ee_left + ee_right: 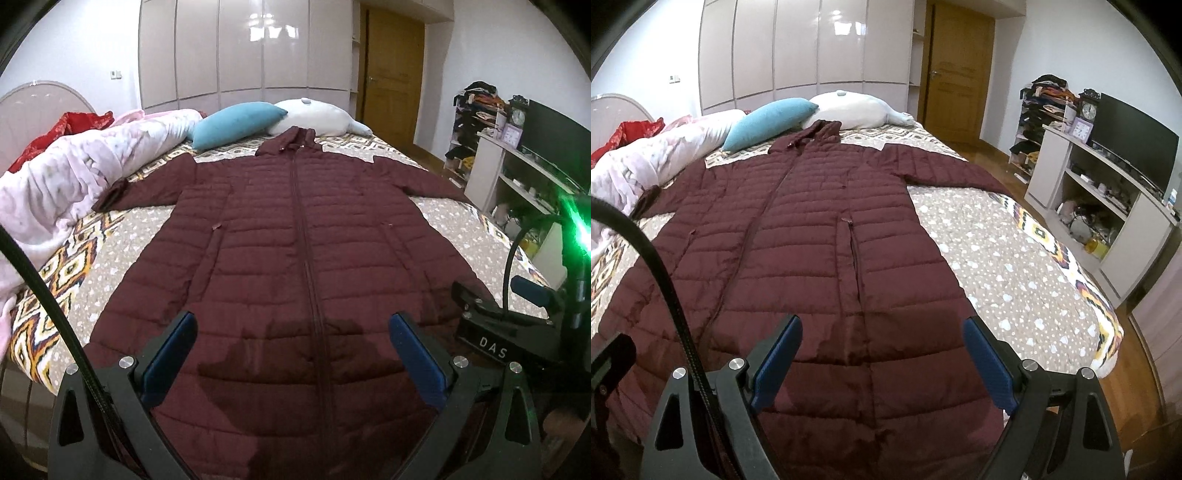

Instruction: Fold large clothes

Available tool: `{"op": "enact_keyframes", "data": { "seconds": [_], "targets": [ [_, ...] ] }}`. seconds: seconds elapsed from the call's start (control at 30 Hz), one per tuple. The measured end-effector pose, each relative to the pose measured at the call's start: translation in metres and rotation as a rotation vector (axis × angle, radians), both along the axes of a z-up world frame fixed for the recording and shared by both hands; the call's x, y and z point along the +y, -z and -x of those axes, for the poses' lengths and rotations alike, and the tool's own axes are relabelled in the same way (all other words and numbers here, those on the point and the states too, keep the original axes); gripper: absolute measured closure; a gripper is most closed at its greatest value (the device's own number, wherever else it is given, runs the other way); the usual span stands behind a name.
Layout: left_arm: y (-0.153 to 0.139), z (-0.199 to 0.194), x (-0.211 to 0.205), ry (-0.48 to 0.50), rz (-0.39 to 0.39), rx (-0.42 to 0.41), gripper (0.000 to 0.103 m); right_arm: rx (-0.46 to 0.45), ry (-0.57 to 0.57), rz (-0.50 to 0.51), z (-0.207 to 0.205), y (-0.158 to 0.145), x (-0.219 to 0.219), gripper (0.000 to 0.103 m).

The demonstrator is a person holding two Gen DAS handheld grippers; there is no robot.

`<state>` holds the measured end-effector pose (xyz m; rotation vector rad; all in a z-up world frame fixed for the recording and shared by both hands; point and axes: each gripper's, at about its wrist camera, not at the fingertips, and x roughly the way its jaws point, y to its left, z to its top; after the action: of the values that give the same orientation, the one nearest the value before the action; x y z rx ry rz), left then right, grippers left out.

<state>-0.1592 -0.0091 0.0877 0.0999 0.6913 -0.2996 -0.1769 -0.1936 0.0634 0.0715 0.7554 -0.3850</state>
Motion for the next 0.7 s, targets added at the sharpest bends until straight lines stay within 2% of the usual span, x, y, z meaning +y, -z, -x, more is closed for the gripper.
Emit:
{"op": "enact_keyframes", "data": {
  "seconds": [0.7],
  "targets": [
    [0.016, -0.014, 0.002, -0.026, -0.023, 0.070, 0.000, 0.056, 0.007, 0.002, 0.002, 0.020, 0.002, 0.011]
  ]
}}
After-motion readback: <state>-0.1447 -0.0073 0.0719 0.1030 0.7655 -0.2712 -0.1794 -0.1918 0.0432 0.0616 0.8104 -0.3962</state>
